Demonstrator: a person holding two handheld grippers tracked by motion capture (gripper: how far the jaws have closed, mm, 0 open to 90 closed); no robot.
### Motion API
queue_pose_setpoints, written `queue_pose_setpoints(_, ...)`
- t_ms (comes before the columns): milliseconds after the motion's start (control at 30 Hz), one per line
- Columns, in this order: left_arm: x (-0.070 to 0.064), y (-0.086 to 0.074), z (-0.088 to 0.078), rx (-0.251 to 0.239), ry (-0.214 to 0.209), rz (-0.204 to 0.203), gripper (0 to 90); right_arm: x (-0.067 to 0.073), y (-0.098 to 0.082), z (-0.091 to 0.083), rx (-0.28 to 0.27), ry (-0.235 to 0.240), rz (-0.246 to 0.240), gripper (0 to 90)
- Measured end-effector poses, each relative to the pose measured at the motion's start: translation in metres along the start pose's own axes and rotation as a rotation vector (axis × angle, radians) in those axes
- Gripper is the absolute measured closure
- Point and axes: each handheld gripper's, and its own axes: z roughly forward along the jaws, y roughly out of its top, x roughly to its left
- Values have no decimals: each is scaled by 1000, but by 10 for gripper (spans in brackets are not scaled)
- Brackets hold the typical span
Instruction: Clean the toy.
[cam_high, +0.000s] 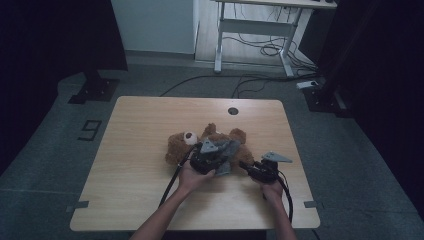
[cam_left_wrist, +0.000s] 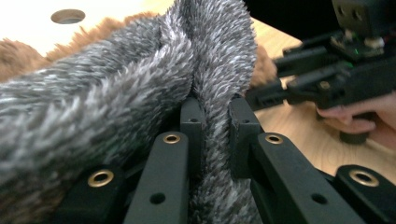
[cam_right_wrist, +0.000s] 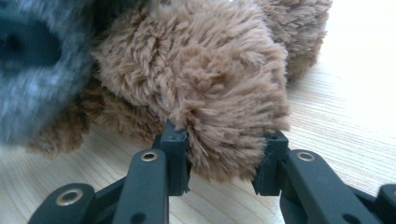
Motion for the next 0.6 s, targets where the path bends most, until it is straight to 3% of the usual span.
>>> queue_pose_setpoints(100,-5,-6,4,1,-18,5,793,0,0,0,1,-1,1,643)
queue_pose_setpoints(300,-15,0,13,-1,-64,19,793,1,1,1,2,6,-1,646)
queue_pose_setpoints(367,-29,6,26,11,-85,44,792,1,0,1,3,9,2,646)
queue_pose_setpoints(533,-39,3,39,37,-62,73,792,1,0,-1,1,9,2,646)
queue_pose_setpoints(567,-32,-1,39,47,-60,41,793,1,0,-1,0,13,4,646)
queue_pose_setpoints(600,-32,-1,39,47,-60,41,793,1,0,-1,0,13,4,646)
